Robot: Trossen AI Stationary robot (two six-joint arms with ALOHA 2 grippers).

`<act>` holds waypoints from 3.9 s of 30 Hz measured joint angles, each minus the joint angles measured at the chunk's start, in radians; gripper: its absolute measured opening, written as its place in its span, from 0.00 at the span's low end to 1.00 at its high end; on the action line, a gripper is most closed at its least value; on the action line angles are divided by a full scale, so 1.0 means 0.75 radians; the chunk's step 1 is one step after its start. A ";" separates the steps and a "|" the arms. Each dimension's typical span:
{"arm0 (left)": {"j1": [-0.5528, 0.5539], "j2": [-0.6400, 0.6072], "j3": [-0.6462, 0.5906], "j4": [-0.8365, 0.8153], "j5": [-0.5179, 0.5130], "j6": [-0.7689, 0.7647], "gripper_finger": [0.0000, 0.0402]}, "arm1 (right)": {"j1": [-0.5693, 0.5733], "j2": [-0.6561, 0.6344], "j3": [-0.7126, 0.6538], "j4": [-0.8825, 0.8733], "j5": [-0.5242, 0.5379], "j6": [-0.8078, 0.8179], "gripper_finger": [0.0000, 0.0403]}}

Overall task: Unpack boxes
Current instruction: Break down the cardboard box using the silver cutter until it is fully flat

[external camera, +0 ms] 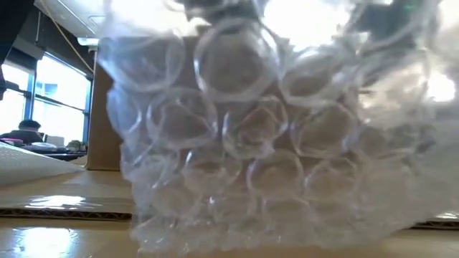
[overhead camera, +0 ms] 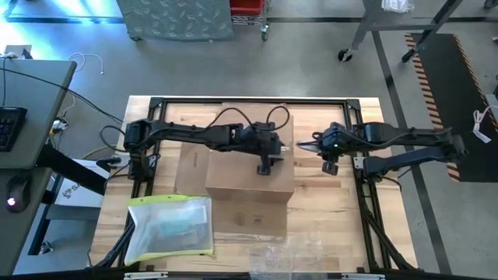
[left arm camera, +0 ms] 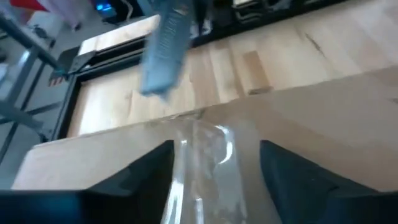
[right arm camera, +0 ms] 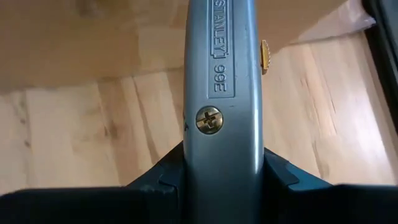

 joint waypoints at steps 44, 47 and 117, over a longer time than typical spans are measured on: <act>0.003 0.033 -0.003 -0.026 0.026 -0.043 0.62 | -0.321 0.164 0.001 0.004 -0.353 -0.457 0.24; -0.009 0.017 -0.005 -0.013 0.011 -0.010 0.62 | -0.341 0.139 0.002 -0.026 -0.364 -0.474 0.24; -0.380 -0.041 0.040 -0.439 -0.207 -0.199 0.62 | -0.290 0.149 0.066 -0.167 -0.389 -0.373 0.24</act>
